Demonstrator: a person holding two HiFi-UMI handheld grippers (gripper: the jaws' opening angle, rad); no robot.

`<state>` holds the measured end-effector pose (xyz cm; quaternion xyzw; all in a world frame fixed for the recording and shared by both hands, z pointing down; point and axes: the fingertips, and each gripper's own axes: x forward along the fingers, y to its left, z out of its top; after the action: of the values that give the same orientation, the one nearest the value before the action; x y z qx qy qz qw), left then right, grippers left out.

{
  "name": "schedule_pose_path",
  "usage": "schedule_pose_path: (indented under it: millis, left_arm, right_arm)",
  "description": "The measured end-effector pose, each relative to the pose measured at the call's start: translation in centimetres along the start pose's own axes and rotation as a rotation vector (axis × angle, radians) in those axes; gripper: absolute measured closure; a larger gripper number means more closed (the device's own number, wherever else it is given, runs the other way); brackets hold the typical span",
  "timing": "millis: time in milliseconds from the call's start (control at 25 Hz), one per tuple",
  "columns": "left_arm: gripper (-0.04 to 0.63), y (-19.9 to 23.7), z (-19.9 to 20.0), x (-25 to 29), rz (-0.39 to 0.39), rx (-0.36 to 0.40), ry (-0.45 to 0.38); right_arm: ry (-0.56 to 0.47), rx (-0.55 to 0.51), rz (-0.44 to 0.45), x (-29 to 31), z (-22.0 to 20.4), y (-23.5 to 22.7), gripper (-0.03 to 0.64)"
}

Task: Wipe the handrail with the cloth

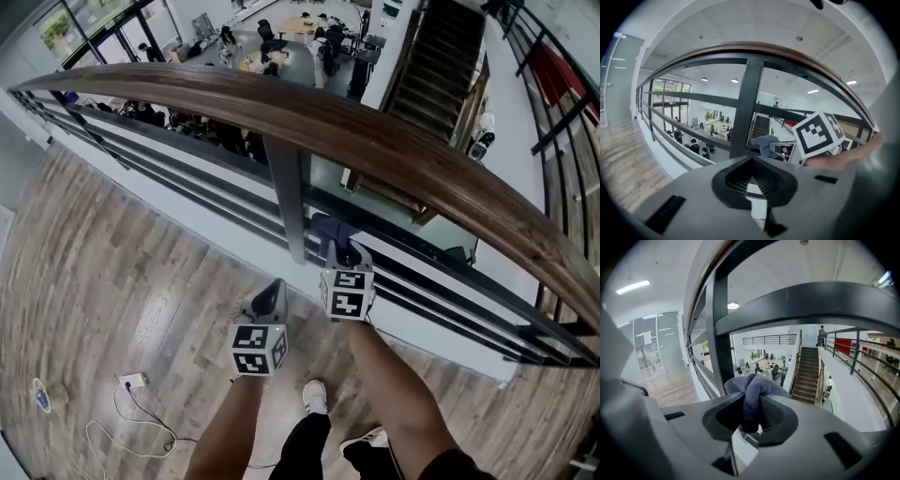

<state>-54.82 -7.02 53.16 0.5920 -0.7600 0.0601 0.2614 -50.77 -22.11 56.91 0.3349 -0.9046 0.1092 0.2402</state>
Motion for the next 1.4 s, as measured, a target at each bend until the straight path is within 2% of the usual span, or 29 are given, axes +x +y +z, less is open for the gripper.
schedule_pose_path:
  millis: [120, 280, 440, 720, 920, 1400]
  left_arm:
    - [0.594, 0.9, -0.8, 0.5, 0.023, -0.01, -0.012]
    - [0.594, -0.1, -2.1, 0.7, 0.03, 0.016, -0.053]
    - [0.594, -1.4, -3.6, 0.9, 0.031, 0.026, -0.085]
    - [0.594, -4.5, -6.3, 1.1, 0.031, 0.026, -0.091]
    - [0.594, -8.1, -8.0, 1.8, 0.019, 0.042, -0.09]
    - [0.594, -19.7, -9.2, 3.7, -0.104, 0.104, -0.097]
  right_arm:
    - [0.016, -0.015, -0.022, 0.7, -0.8, -0.3, 0.538]
    - [0.04, -0.009, -0.032, 0.8, -2.6, -1.0, 0.538]
    - [0.006, 0.013, -0.03, 1.0, -2.9, -1.2, 0.538]
    - [-0.02, 0.067, -0.035, -0.5, -4.0, -3.8, 0.538]
    - [-0.039, 0.075, -0.05, -3.1, -5.6, -7.6, 0.538]
    - [-0.029, 0.11, -0.117, -10.5, -9.9, -18.4, 0.538]
